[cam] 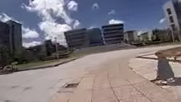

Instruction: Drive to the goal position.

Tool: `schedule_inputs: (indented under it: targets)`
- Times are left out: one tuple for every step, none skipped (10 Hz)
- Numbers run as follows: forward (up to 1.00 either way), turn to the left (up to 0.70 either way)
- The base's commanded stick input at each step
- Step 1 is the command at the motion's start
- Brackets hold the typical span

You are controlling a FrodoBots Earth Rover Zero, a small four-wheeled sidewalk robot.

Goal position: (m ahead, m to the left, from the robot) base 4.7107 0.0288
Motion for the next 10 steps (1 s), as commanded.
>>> schedule_inputs:
  targets:
    - [0.7,0.0]
    - [0.7,0.0]
    - [0.7,0.0]
    - [0.7,0.0]
    - [0.7,0.0]
    - [0.7,0.0]
    - [0.7,0.0]
    - [0.7,0.0]
    - [0.7,0.0]
    - [0.7,0.0]
